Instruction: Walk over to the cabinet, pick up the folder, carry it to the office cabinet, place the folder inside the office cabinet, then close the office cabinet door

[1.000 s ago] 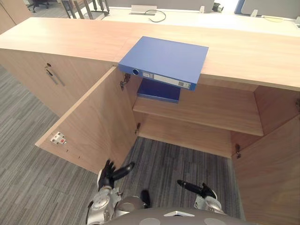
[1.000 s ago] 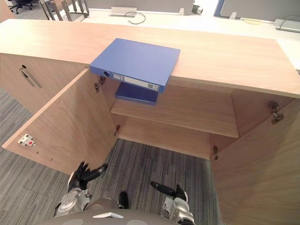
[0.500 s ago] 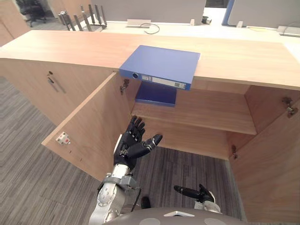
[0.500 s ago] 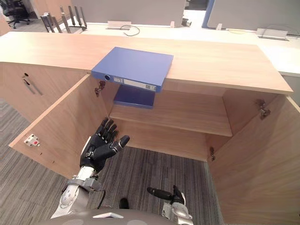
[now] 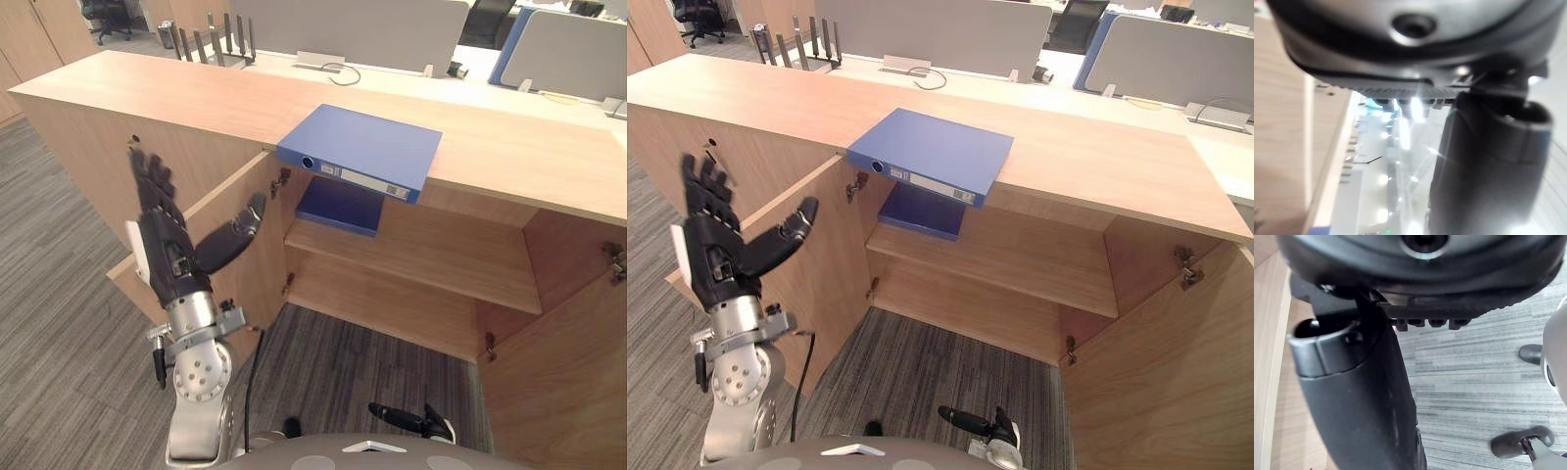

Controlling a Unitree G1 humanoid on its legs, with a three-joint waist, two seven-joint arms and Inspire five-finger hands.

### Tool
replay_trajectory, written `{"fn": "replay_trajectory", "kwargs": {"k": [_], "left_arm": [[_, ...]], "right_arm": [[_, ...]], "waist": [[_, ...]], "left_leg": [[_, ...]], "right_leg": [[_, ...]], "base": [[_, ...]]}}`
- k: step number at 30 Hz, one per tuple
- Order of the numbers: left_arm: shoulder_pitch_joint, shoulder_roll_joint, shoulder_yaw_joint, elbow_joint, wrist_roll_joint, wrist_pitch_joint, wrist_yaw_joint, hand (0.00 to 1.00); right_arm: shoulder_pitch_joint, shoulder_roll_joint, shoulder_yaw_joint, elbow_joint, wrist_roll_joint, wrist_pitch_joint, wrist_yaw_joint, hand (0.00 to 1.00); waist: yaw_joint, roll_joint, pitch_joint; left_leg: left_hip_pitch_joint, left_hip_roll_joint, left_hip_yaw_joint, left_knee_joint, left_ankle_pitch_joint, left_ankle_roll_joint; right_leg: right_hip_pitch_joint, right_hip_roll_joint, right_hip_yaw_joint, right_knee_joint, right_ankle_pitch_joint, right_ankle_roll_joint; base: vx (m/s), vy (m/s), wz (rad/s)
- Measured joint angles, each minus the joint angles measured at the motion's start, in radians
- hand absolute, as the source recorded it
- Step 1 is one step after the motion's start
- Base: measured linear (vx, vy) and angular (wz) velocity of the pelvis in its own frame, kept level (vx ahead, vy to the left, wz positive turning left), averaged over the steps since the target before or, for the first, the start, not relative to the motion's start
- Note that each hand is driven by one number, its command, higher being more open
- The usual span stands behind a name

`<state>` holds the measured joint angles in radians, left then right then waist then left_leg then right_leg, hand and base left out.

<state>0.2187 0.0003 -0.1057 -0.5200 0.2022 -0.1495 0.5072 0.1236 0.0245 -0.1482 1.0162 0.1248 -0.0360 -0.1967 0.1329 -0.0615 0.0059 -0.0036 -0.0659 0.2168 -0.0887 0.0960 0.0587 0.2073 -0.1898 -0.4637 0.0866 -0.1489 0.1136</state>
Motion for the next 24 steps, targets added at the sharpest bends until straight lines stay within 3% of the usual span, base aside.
{"fn": "replay_trajectory", "kwargs": {"k": [4,11,14,24], "left_arm": [[-0.169,0.126,-0.061,0.000,0.176,0.008,0.037,1.00],[-0.418,0.318,-0.133,0.083,0.442,-0.001,-0.008,1.00],[-0.475,0.371,-0.134,0.208,0.521,0.001,-0.037,1.00],[-0.543,0.451,-0.126,0.401,0.555,0.065,-0.106,1.00]], "right_arm": [[-0.017,-0.011,0.013,0.026,-0.002,0.000,-0.007,1.00],[-0.028,-0.030,0.039,0.052,0.004,0.001,0.009,1.00],[-0.031,-0.033,0.039,0.071,0.004,0.000,0.022,1.00],[-0.012,-0.050,0.029,0.083,0.001,0.003,0.043,1.00]], "waist": [[-0.007,0.013,-0.010],[-0.056,0.040,-0.070],[-0.059,0.037,-0.083],[-0.069,0.026,-0.085]], "left_leg": [[0.011,0.004,0.018,0.000,0.002,-0.006],[0.016,0.016,0.077,0.001,0.004,-0.019],[0.022,0.024,0.094,0.003,0.007,-0.015],[0.033,0.029,0.086,0.004,0.008,-0.015]], "right_leg": [[-0.003,0.000,0.029,-0.002,-0.014,-0.012],[-0.019,0.006,0.096,-0.033,0.011,-0.001],[-0.015,0.014,0.122,-0.062,0.029,-0.004],[-0.013,0.017,0.148,-0.071,0.034,-0.010]], "base": [[-0.06,0.008,-0.16],[0.02,0.007,-0.27],[0.06,-0.015,-0.29],[0.02,-0.016,-0.08]]}}
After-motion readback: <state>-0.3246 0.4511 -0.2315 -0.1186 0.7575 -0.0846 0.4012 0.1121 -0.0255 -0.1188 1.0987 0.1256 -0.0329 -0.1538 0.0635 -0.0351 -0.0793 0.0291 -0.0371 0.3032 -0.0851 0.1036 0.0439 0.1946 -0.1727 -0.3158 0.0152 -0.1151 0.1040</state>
